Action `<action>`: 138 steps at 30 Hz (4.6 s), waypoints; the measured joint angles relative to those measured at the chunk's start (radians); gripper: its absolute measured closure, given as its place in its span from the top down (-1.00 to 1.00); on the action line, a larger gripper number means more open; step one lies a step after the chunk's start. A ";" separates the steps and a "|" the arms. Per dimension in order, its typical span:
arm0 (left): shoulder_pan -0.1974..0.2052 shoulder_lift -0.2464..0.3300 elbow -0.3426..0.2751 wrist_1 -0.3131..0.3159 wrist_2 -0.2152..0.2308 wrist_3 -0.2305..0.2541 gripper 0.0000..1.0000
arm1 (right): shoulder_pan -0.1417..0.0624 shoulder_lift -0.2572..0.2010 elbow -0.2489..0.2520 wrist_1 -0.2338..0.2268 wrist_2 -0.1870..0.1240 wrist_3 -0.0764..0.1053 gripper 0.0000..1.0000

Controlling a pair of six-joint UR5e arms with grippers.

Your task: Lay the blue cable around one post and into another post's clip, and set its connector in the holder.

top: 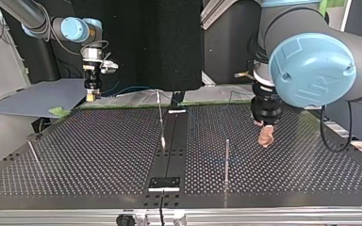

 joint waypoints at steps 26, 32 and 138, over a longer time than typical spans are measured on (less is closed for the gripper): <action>0.001 0.019 -0.029 0.031 0.069 -0.003 1.00 | -0.003 -0.001 0.000 0.013 -0.001 -0.007 -0.95; -0.007 0.057 -0.075 0.077 0.115 -0.007 1.00 | 0.001 -0.001 0.000 0.019 0.000 -0.010 -0.95; -0.264 -0.371 -0.934 1.028 0.332 -0.497 1.00 | 0.223 -0.135 0.016 0.101 0.063 -0.134 -0.95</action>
